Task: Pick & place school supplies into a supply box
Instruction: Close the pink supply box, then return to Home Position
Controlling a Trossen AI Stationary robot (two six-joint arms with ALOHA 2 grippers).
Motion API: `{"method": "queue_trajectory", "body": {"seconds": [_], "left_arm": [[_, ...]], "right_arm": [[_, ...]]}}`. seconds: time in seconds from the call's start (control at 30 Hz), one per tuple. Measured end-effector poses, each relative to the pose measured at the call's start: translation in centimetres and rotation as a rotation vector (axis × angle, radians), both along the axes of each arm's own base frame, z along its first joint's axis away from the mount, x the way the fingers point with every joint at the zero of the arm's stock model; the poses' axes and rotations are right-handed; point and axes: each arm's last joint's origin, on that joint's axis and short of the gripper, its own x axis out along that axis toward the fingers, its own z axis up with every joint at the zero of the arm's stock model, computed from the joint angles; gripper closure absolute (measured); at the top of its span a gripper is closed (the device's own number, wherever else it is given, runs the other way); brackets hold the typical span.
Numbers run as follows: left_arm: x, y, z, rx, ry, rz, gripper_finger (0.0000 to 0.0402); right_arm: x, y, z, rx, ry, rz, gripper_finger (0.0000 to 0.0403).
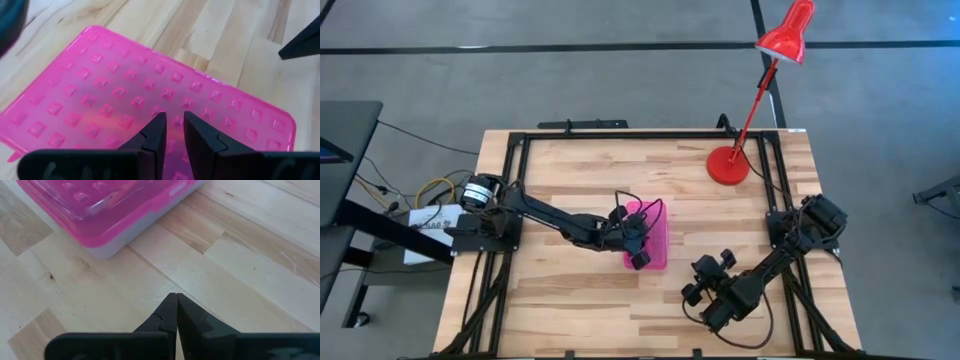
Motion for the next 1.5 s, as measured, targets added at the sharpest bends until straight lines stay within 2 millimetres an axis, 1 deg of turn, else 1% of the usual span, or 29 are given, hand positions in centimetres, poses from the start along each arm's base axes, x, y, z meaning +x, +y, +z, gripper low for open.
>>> {"method": "queue_trajectory", "body": {"seconds": [0.13,0.23,0.27,0.33,0.43,0.53,0.63,0.7,0.8,0.97,1.03,1.13,1.2,1.27,1.33,1.4,1.5], "left_arm": [[0.1,-0.3,0.2,0.003,-0.024,-0.017,0.0343],[0.6,-0.8,0.7,0.001,-0.08,-0.093,0.0343],[0.8,-1.0,1.2,-0.013,-0.115,-0.134,0.0343],[1.0,-1.3,2.7,-0.05,-0.202,-0.236,0.0343],[0.6,-1.4,6.3,-0.057,-0.361,-0.391,0.0343],[-0.8,-0.8,10.6,0.01,-0.515,-0.463,0.0343],[-2.7,0.2,14.8,0.129,-0.628,-0.445,0.0343],[-4.2,0.8,16.9,0.195,-0.68,-0.413,0.0343],[-6.3,1.5,19.4,0.266,-0.742,-0.345,0.0343],[-10.0,2.5,22.8,0.313,-0.83,-0.231,0.0343],[-11.5,2.9,23.8,0.318,-0.854,-0.2,0.0343],[-13.8,3.3,24.8,0.333,-0.837,-0.198,0.0343],[-15.1,3.5,24.9,0.361,-0.782,-0.222,0.0343],[-16.3,3.6,24.9,0.371,-0.738,-0.236,0.0343],[-17.4,3.8,24.8,0.374,-0.703,-0.229,0.0343],[-18.2,4.0,24.5,0.366,-0.67,-0.228,0.0343],[-19.0,4.2,23.6,0.363,-0.65,-0.221,0.0343]], "right_arm": [[0.0,0.0,0.0,0.0,0.0,0.0,0.0402],[0.0,0.0,0.0,0.0,-0.001,0.0,0.0402],[0.1,0.1,0.2,0.002,-0.006,0.001,0.0402],[0.3,0.3,1.3,-0.006,-0.021,0.035,0.0402],[0.8,0.7,4.6,-0.083,-0.037,0.178,0.0402],[1.0,0.2,9.2,-0.226,-0.048,0.341,0.0402],[0.7,-1.5,13.6,-0.342,-0.066,0.422,0.0402],[0.3,-2.9,16.1,-0.368,-0.092,0.449,0.0402],[-0.5,-5.1,19.5,-0.355,-0.155,0.508,0.0402],[-2.2,-7.7,24.3,-0.313,-0.317,0.709,0.0402],[-3.0,-8.7,26.2,-0.341,-0.411,0.72,0.0402],[-4.8,-10.2,28.6,-0.372,-0.535,0.69,0.0402],[-6.1,-11.2,29.5,-0.398,-0.566,0.685,0.0402],[-7.5,-12.0,29.8,-0.435,-0.531,0.71,0.0402],[-8.9,-12.9,29.4,-0.437,-0.463,0.731,0.0402],[-10.4,-14.0,28.8,-0.387,-0.412,0.709,0.0402],[-12.0,-15.2,27.2,-0.339,-0.395,0.664,0.0402]]}}
